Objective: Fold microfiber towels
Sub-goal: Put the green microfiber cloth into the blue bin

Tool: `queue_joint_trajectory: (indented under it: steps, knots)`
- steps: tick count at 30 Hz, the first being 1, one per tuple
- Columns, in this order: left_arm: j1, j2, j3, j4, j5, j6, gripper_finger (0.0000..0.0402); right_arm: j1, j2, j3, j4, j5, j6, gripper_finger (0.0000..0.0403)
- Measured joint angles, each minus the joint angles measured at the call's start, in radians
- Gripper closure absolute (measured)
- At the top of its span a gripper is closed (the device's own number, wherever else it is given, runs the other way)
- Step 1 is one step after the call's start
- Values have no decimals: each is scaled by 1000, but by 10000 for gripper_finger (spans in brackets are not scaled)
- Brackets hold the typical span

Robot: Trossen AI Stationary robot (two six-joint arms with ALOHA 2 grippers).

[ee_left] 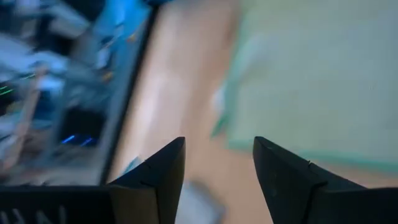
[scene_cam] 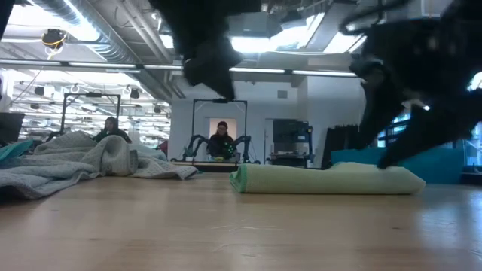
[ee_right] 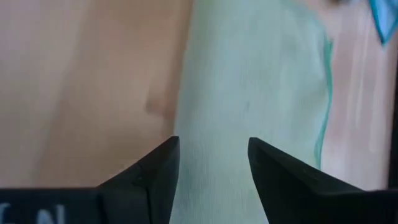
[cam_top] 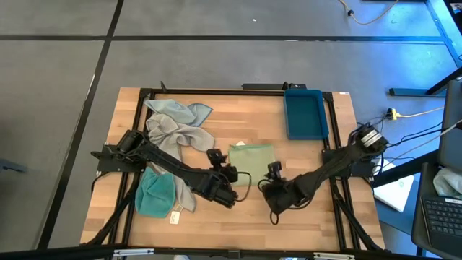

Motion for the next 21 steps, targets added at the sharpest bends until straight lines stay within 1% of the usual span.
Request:
queue_joint_trajectory:
  steps: [4,6,8,11,16,18,21]
  knots:
    - [0,4,0,280,195,234,221,25,28,0,-21,3,73,209]
    - [1,13,1,376,261,319,221,39,28,0,-21,1,93,209]
    - [0,22,0,414,287,374,221,50,28,0,-21,1,96,209]
    - [9,45,1,421,314,400,221,61,28,-1,-23,2,115,209]
    - [28,108,0,423,444,411,221,62,28,-49,-20,2,176,209]
    - [28,126,0,422,467,410,221,62,28,-78,-9,6,201,209]
    - [26,142,0,428,472,411,221,63,25,-106,18,40,221,209]
